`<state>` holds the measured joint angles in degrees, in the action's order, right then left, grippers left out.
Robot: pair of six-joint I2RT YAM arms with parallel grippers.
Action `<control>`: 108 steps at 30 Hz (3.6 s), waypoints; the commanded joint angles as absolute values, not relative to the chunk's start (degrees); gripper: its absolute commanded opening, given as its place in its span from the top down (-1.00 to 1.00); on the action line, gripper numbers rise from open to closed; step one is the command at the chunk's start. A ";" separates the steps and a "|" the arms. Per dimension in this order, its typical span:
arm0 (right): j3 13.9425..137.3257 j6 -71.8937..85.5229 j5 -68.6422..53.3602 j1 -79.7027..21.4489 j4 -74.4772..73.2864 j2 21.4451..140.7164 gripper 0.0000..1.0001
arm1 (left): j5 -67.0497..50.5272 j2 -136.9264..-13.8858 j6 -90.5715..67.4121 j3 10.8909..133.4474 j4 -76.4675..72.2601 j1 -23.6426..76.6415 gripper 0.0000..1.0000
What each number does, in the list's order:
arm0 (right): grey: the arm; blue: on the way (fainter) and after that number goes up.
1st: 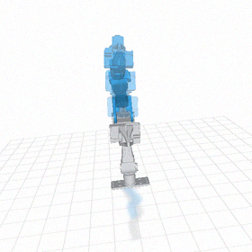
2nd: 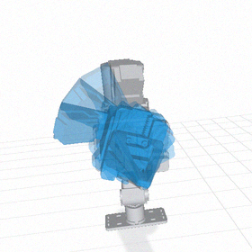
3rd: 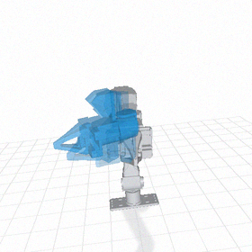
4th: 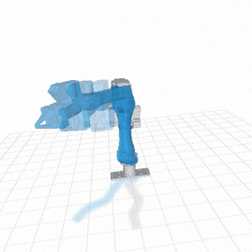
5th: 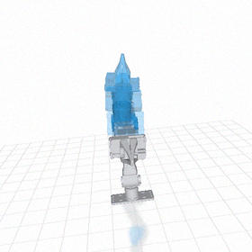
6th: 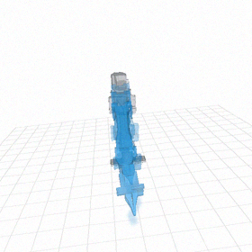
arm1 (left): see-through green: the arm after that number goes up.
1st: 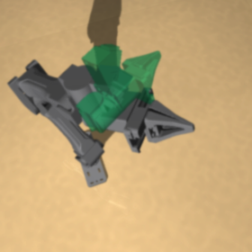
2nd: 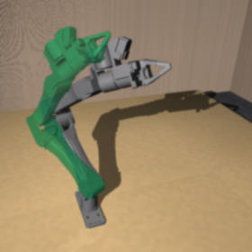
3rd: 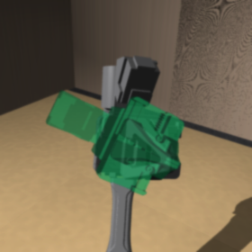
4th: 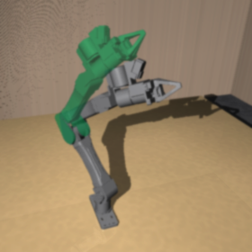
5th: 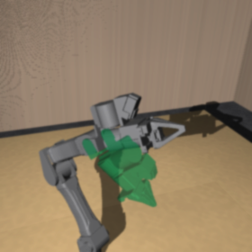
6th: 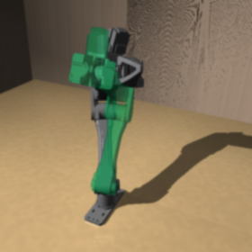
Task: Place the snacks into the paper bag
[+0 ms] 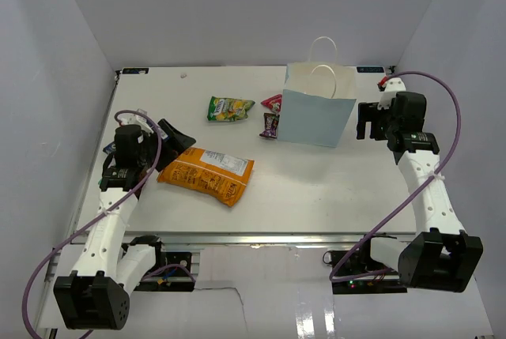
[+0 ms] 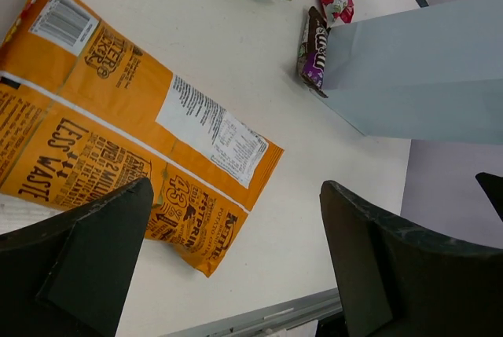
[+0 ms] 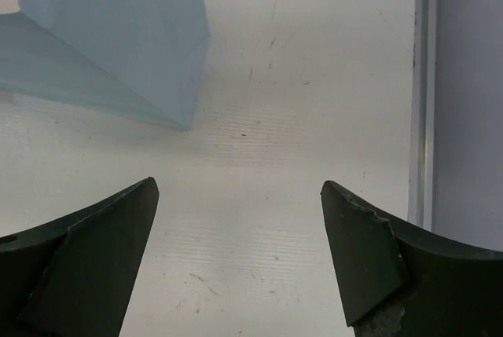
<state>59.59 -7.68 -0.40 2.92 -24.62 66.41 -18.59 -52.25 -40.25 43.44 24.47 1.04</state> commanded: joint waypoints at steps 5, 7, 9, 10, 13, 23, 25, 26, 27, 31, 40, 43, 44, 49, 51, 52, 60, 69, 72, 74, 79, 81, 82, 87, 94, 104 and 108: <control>61.78 -16.76 -23.78 2.90 -28.21 63.90 -0.80 | -13.98 -49.66 -48.95 44.91 35.58 1.05 -0.96; 61.87 -28.04 -38.75 2.64 -32.75 63.90 -0.80 | -12.22 -49.83 -51.40 44.91 37.69 1.05 -0.96; 62.05 -38.01 -46.11 1.15 -38.03 64.51 -0.80 | -11.17 -50.36 -54.57 44.39 39.28 1.05 -0.96; 62.05 -42.67 -47.36 0.27 -39.88 64.77 -0.80 | -10.99 -50.62 -55.45 44.04 39.64 1.05 -0.96; 62.05 -47.64 -46.94 -2.98 -44.82 66.27 -0.80 | -11.16 -52.46 -58.44 42.54 39.73 1.05 -0.96; 59.24 -47.72 -47.55 -4.13 -42.10 68.82 -0.80 | -15.65 -65.21 -58.10 38.41 28.56 1.49 -0.80; 59.15 -47.90 -47.55 -4.22 -42.01 69.34 -0.81 | -14.86 -66.35 -58.01 38.15 28.48 1.58 -0.80; 59.06 -47.90 -47.55 -4.22 -41.92 69.43 -0.80 | -13.81 -66.62 -57.75 37.97 28.30 1.67 -0.80; 58.98 -47.90 -47.46 -4.22 -41.75 69.52 -0.81 | -13.10 -67.14 -57.40 37.45 28.30 1.76 -0.79; 58.97 -47.72 -47.55 -4.22 -41.66 70.05 -0.81 | -10.99 -72.05 -56.34 35.51 24.98 1.84 -0.66; 60.03 -48.51 -47.29 -4.22 -42.89 70.75 -0.80 | -11.07 -76.91 -53.53 35.25 19.34 1.85 0.19; 60.03 -48.69 -47.11 -4.22 -43.15 70.49 -0.81 | -11.07 -72.61 -51.69 35.16 19.34 1.85 0.54; 60.12 -48.60 -47.28 -4.22 -43.15 70.40 -0.81 | -11.42 -71.38 -50.11 35.50 19.25 1.85 0.60; 62.30 -49.04 -49.48 -4.22 -44.21 70.14 -0.84 | -19.66 -63.65 -42.38 37.61 12.76 1.76 0.95; 63.45 -50.79 -52.11 -4.22 -45.61 70.31 -0.84 | -22.66 -62.58 -39.12 39.28 10.03 1.85 1.00; 64.85 -51.41 -53.25 -4.22 -46.05 70.49 -0.85 | -24.07 -62.14 -38.24 39.81 9.06 2.02 1.00; 71.62 -18.62 -52.22 -14.47 -30.60 73.20 -0.98 | -39.63 -65.30 -29.98 46.40 3.96 7.99 1.00; 76.29 13.94 -41.05 -24.87 -13.81 81.90 -0.95 | -46.39 -63.73 -18.65 52.73 3.25 21.26 1.00; 76.03 18.45 -40.79 -25.57 -10.11 83.67 -0.93 | -48.68 -60.40 -14.51 52.21 4.04 22.67 1.00; 75.59 20.99 -39.12 -26.54 -8.45 83.67 -0.92 | -49.65 -58.72 -11.79 52.03 5.00 22.94 1.00; 70.77 27.33 -45.68 -27.94 -0.63 83.32 -0.87 | -52.54 -54.67 -9.23 51.68 5.80 23.82 1.00; 69.79 27.77 -46.40 -29.88 3.86 83.67 -0.85 | -53.43 -54.41 -8.70 51.33 5.80 23.99 1.00; 69.26 28.21 -48.23 -30.49 5.35 83.85 -0.84 | -53.70 -54.23 -8.61 51.15 5.80 23.99 1.00; 67.24 34.96 -57.29 -32.61 18.60 84.90 -0.84 | -54.40 -53.53 -7.56 50.28 6.42 24.08 1.00; 63.02 48.95 -66.44 -35.59 45.59 88.15 -0.75 | -54.84 -53.35 -7.82 49.83 6.33 24.08 1.00; 72.76 33.03 -67.68 -34.37 26.71 85.35 0.84 | -48.96 -54.32 -11.24 49.66 3.52 24.08 0.38; 81.62 16.28 -63.65 -31.22 7.85 83.50 0.85 | -44.48 -52.91 -15.29 51.24 -1.47 24.08 -0.25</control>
